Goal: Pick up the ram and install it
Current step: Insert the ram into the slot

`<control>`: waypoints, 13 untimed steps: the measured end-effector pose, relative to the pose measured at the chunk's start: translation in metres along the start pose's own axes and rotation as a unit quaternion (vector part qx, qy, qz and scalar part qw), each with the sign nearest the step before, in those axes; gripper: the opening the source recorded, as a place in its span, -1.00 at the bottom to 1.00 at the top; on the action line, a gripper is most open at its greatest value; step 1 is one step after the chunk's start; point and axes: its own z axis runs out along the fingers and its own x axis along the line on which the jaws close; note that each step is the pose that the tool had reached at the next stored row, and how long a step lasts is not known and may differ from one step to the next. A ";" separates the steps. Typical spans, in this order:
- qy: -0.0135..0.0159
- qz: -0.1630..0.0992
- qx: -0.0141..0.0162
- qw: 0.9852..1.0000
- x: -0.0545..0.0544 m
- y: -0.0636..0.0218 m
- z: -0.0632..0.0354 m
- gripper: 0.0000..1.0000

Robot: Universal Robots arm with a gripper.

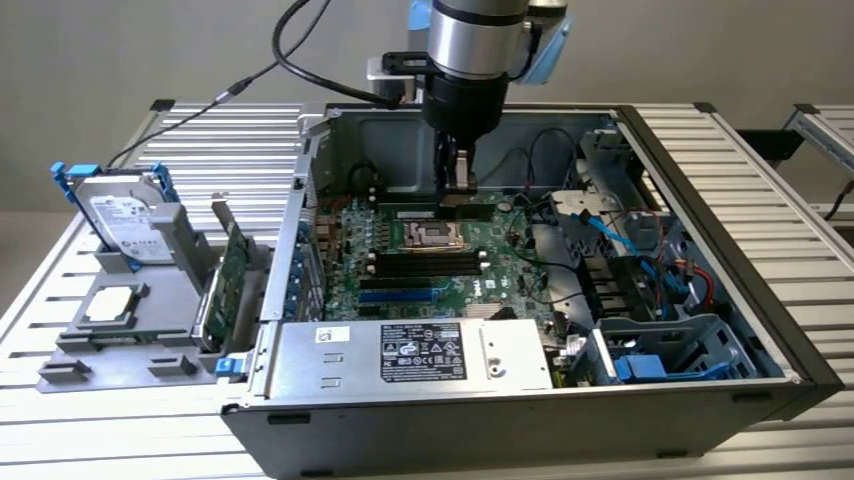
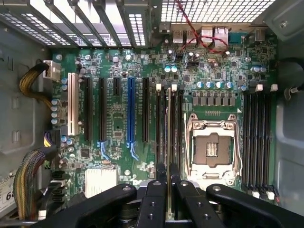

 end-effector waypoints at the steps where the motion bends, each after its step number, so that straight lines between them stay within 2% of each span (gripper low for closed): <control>1: 0.000 0.000 0.000 1.000 0.001 0.0000 0.0018 -0.73; 13: 0.000 -0.003 0.000 1.000 0.004 0.0023 0.0238 -0.73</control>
